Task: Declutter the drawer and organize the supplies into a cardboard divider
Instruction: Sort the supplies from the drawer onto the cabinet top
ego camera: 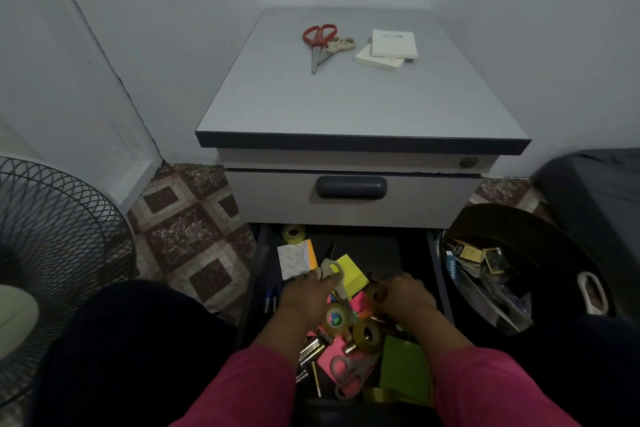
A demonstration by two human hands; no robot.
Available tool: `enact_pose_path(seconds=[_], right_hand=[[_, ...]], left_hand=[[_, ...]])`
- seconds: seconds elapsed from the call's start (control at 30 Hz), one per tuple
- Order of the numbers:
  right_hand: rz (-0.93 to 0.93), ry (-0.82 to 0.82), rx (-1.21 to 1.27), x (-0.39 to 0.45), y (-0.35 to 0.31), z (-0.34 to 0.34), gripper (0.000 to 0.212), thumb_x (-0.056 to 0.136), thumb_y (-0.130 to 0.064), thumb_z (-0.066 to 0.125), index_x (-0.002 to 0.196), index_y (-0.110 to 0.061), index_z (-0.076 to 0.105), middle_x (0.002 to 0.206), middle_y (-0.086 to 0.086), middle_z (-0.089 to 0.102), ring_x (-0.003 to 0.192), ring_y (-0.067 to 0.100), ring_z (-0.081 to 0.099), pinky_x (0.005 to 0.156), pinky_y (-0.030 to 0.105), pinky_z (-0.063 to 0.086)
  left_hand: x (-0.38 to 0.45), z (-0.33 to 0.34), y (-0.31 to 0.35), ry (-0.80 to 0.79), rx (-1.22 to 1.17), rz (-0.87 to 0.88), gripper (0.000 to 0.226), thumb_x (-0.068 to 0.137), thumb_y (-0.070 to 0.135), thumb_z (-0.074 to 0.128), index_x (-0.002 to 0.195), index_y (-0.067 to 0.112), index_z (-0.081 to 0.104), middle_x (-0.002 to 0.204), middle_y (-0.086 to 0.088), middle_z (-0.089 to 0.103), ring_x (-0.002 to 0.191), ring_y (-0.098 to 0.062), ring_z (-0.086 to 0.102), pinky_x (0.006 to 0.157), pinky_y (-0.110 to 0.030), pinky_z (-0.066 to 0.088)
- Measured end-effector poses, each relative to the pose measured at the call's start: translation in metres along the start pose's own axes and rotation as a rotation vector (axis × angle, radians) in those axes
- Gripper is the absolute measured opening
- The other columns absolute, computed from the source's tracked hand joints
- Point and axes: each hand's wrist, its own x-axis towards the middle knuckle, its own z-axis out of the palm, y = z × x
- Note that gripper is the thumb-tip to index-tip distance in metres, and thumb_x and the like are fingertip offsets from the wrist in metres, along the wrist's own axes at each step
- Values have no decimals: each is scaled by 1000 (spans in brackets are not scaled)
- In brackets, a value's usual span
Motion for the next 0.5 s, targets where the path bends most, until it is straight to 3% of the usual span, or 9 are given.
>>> enact_pose_path(seconds=[0.2,0.37,0.5], right_hand=[[-18,-48,-83,-4,-1,-2,50,90,-37,54,136,-18,49,134,11,45,124,31,41,101,39,42],[-13,-25,-58,-6,0,-3,48,91,-36,55,134,-16,51,134,11,47,125,31,41,100,37,42],[-14,-24,-70,-8,1,-3,45,92,-32,56,132,-14,52,133,11,49,124,29,43,99,36,42]], left_hand=[[3,-5,-7,44,-48,-80,36,92,27,53,127,22,48,125,-12,55,113,-31,55,89,-36,47],[3,-13,-5,135,31,-120,34,93,34,53,123,19,48,119,-7,60,107,-29,60,79,-32,45],[2,-21,-2,226,-27,-107,31,100,36,40,124,19,50,113,-9,63,104,-29,60,76,-31,44]])
